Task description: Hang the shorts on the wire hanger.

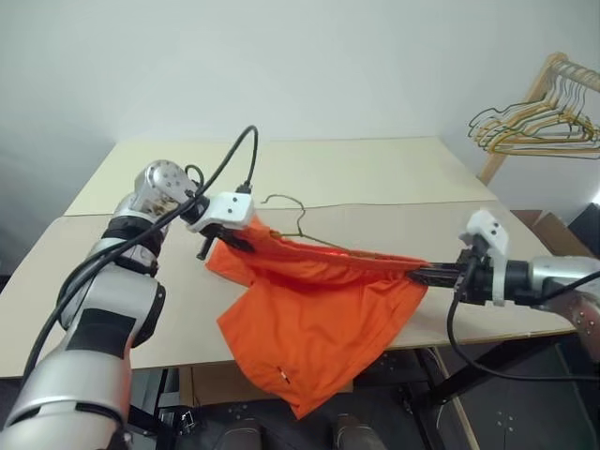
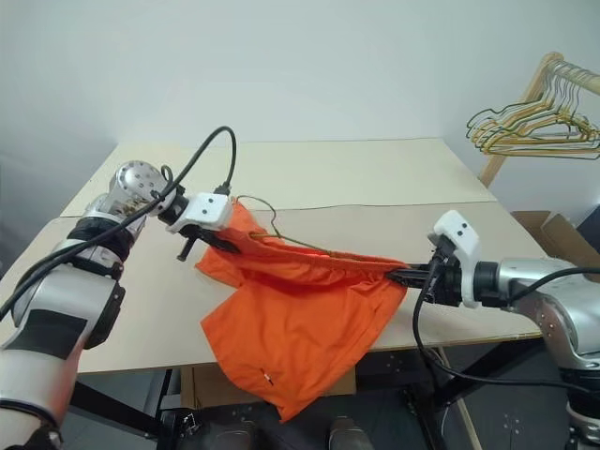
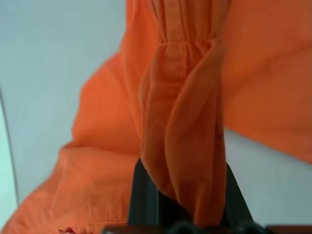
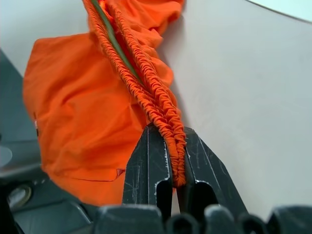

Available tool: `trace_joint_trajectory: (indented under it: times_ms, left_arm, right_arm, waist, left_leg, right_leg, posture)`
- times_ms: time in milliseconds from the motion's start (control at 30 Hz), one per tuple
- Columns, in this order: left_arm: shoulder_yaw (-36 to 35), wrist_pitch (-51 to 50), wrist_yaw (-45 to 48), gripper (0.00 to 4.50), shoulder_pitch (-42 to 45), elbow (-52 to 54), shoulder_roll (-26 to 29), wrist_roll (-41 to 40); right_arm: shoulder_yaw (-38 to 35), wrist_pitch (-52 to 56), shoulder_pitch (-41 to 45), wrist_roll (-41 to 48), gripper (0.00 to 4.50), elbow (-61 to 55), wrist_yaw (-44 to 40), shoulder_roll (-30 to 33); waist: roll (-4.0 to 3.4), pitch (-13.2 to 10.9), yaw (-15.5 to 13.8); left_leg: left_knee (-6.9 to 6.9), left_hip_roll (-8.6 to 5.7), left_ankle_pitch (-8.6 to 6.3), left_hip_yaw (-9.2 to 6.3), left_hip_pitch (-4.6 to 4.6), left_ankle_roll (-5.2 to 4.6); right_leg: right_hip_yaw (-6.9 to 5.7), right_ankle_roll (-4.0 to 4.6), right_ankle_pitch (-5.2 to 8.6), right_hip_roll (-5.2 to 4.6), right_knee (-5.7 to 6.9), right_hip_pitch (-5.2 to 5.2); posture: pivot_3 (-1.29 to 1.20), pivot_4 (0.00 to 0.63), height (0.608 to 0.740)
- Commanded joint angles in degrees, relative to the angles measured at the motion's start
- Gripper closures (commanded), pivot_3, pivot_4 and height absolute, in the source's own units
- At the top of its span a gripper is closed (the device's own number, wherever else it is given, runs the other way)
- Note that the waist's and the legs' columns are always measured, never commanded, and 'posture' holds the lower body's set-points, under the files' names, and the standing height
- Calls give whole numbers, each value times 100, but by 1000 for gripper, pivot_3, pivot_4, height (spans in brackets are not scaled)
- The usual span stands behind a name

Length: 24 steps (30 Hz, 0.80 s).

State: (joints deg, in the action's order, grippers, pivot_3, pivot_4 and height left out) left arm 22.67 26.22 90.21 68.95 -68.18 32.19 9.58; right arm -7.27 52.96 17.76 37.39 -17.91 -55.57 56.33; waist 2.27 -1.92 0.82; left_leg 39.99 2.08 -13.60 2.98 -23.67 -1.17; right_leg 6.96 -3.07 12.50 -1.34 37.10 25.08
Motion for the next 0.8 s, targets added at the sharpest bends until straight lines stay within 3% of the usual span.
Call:
trace_joint_trajectory:
  times_ms: [33,233,400,633,800]
  left_arm:
    - [25,-140,-29,4500,33,9,169,281]
    - [4,-183,-198,4500,121,4,-212,438]
    - [-116,-297,-353,4500,249,-72,-344,518]
    - [-206,-403,-512,4500,328,-186,-252,591]
    - [-241,-429,-521,4500,371,-210,-294,615]
  right_arm:
    - [128,-7,392,-162,4485,-119,13,221]
    - [1268,327,1396,-477,4485,-313,381,-239]
    - [1624,470,1675,-626,2840,-336,347,-253]
    - [1008,371,1273,-584,384,-492,218,324]
    - [408,422,1668,-379,384,-436,313,377]
  waist:
    - [0,0,-5]
    - [0,0,-4]
    - [0,0,-21]
    - [0,0,-21]
    - [0,0,9]
  left_leg:
    - [0,0,0,0,-1,0]
    - [1,1,0,5,-4,0]
    - [0,-1,0,6,-16,0]
    - [1,-7,-2,7,-19,-3]
    - [1,-4,-2,8,-10,-3]
  right_leg:
    - [0,0,0,0,0,1]
    - [1,1,0,-2,0,7]
    - [0,14,-7,-5,-1,16]
    - [0,16,-9,-12,-4,15]
    - [0,-1,0,-10,0,14]
  posture:
    - [37,0,740]
    - [24,0,740]
    - [23,0,740]
    - [28,0,740]
    - [26,0,740]
